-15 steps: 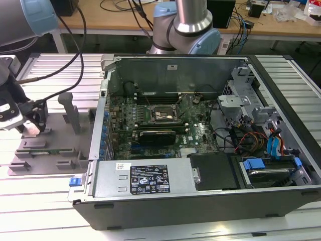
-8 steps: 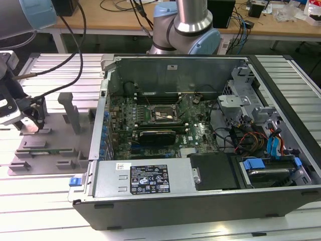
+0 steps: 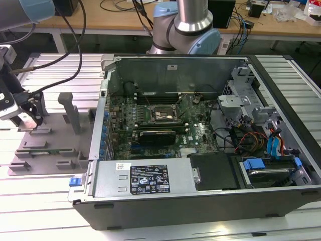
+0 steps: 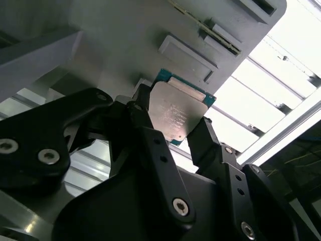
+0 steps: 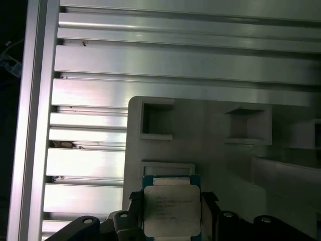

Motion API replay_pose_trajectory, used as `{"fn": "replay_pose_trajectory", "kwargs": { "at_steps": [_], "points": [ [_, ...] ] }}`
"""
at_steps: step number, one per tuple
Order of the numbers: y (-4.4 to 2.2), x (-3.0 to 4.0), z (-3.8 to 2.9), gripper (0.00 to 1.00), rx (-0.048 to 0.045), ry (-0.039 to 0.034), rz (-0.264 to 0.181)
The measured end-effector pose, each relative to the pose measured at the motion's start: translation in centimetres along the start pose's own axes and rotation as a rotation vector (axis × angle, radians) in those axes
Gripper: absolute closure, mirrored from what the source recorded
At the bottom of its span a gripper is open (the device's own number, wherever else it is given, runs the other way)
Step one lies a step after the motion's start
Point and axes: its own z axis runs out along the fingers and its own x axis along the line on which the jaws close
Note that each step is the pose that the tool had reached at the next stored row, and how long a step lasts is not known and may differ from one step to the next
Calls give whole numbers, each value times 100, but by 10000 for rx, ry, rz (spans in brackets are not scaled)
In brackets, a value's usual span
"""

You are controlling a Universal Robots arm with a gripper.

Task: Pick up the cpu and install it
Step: 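Pick up the cpu and move it towards the insertion slot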

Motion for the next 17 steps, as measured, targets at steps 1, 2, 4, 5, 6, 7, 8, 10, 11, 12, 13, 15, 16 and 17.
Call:
{"fn": "replay_pose_trajectory", "kwargs": {
  "at_steps": [1,2,4,5,6,7,8,10,11,12,13,15,16,17],
  "points": [
    [1,0,-6,45,0,-1,0],
    [2,0,-11,45,-1,-1,0],
    [5,-1,-24,45,0,0,0],
    [6,-1,-27,45,0,-1,0],
    [7,-1,-34,45,0,0,0],
    [8,-1,-42,45,0,0,0],
    [9,-1,-49,45,1,0,0],
    [11,-2,-77,45,0,1,0],
    [15,-3,-105,45,1,1,0],
    [18,-4,-129,45,0,1,0],
    [20,-5,-152,45,0,0,0],
    [26,-6,-208,45,0,0,0],
    [28,-7,-236,45,0,0,0],
    [32,-7,-273,45,1,1,1]
  ]
}}
